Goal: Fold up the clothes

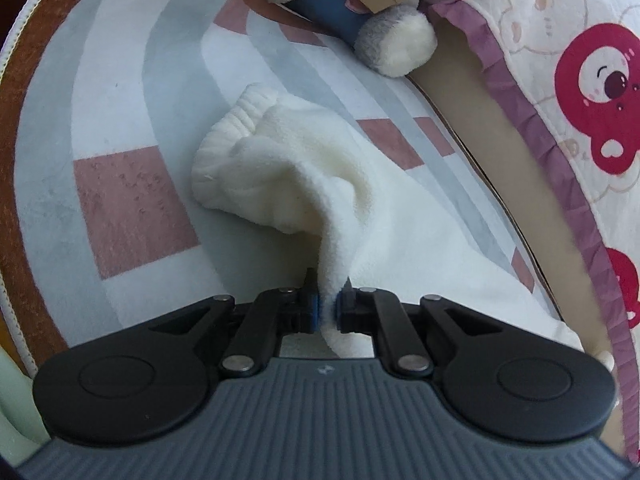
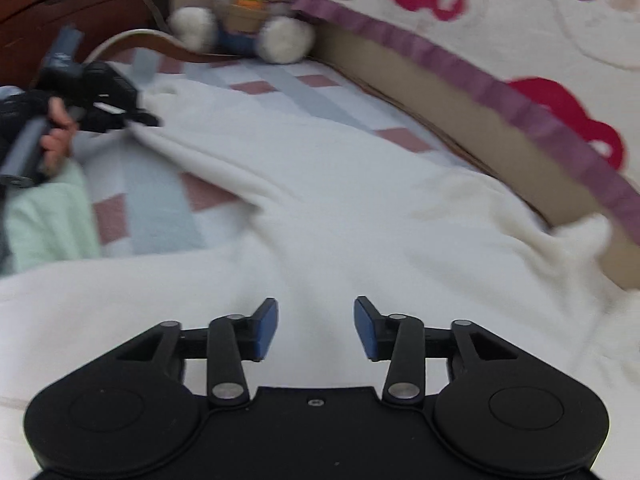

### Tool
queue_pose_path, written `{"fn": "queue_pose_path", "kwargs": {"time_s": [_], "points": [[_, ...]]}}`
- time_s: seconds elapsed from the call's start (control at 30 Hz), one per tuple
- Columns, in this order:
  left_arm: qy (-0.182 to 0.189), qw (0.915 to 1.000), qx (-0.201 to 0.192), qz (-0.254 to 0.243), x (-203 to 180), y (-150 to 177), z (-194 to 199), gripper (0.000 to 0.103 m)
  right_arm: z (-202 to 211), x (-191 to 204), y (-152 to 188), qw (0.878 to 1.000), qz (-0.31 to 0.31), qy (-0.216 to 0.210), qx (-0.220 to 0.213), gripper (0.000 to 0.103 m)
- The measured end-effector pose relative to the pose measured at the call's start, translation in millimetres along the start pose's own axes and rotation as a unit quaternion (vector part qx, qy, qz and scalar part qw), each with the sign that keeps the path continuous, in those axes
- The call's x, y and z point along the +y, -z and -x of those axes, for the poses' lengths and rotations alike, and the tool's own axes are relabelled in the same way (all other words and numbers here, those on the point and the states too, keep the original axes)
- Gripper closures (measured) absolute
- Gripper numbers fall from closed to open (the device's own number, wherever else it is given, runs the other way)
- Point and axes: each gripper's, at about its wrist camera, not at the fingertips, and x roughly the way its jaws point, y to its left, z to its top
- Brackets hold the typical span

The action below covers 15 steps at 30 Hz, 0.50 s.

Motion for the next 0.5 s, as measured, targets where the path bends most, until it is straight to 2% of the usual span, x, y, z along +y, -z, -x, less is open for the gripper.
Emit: {"fn": "queue_pose_path", "kwargs": {"time_s": [0.07, 0.13, 0.23, 0.3, 0.37, 0.5], "points": [[0.005, 0.9998, 0.0, -0.02, -6.3, -1.8, 3.0, 0.097, 3.9, -10.8, 3.9, 1.0, -0.01, 0.028, -0.01, 0.049], [0.009, 0.9976, -0.015, -0.068, -22.2, -4.1, 11.2, 0.097, -0.1, -23.2, 4.4, 0.999, -0.03, 0.04, 0.005, 0.049], [0.02, 0.9887, -0.044, -0.142, -48.2, -8.5, 27.5, 0.097, -8.4, -42.6, 4.9, 0.995, -0.064, 0.072, 0.027, 0.049], [0.031, 0.981, -0.062, -0.181, -64.8, -9.4, 38.8, 0.097, -17.1, -55.0, 1.5, 0.994, -0.076, 0.061, 0.042, 0.049], [0.042, 0.9759, -0.072, -0.201, -77.5, -8.2, 46.7, 0.097, -27.3, -67.2, -3.9, 0.994, -0.086, 0.047, 0.054, 0.056], [0.06, 0.9694, -0.077, -0.225, -93.1, -2.9, 56.1, 0.097, -53.2, -92.2, -19.1, 0.99, -0.107, 0.074, 0.045, 0.059]]}}
